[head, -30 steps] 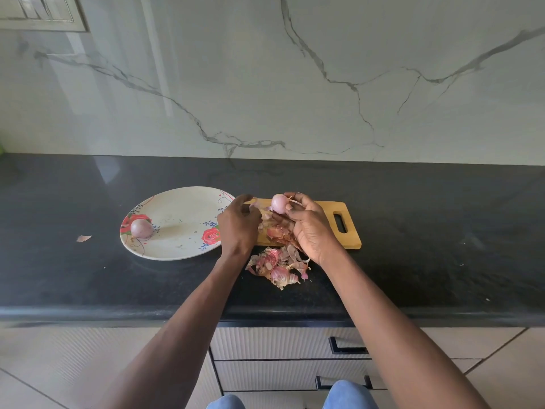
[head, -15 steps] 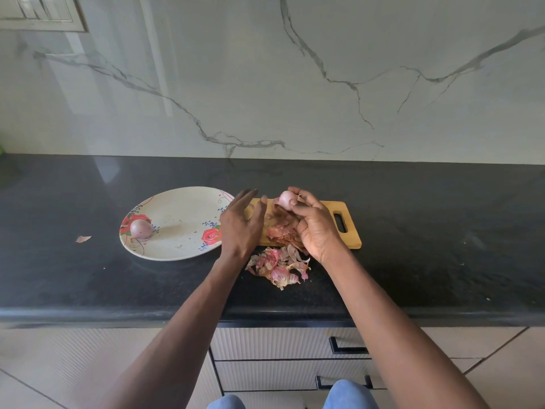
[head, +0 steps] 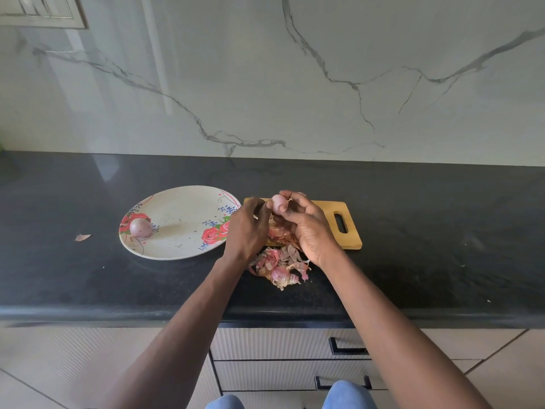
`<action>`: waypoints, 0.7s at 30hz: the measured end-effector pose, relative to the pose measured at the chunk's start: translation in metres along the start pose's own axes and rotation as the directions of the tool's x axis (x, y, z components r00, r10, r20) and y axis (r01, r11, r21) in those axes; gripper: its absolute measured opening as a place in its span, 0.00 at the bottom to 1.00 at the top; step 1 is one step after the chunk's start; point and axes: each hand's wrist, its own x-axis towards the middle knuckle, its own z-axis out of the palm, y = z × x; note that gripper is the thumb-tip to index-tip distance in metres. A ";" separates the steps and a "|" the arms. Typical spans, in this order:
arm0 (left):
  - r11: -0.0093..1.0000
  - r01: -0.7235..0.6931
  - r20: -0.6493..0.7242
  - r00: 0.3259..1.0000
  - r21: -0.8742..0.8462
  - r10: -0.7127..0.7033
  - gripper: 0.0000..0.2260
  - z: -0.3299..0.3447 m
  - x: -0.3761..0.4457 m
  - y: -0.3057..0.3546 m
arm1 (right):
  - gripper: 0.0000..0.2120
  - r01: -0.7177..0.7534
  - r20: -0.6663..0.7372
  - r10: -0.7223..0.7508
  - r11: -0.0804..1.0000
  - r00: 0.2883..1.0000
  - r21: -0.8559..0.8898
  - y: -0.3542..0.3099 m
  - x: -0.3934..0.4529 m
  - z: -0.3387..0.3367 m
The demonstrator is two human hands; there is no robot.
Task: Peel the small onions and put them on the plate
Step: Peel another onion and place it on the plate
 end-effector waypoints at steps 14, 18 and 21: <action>0.987 0.115 -0.117 0.985 -0.112 -0.129 0.06 -0.002 0.002 -0.001 | 0.09 -0.105 -0.007 0.107 0.983 0.994 0.147 -0.001 0.002 0.005; 0.995 0.075 -0.127 0.988 -0.072 -0.084 0.10 -0.003 -0.001 0.007 | 0.11 -0.049 -0.032 0.049 0.999 0.998 0.008 0.004 0.005 0.001; 0.998 0.066 -0.156 0.986 -0.009 -0.067 0.08 -0.004 0.001 0.001 | 0.15 -0.015 -0.090 0.008 0.996 0.996 -0.083 0.005 0.006 0.000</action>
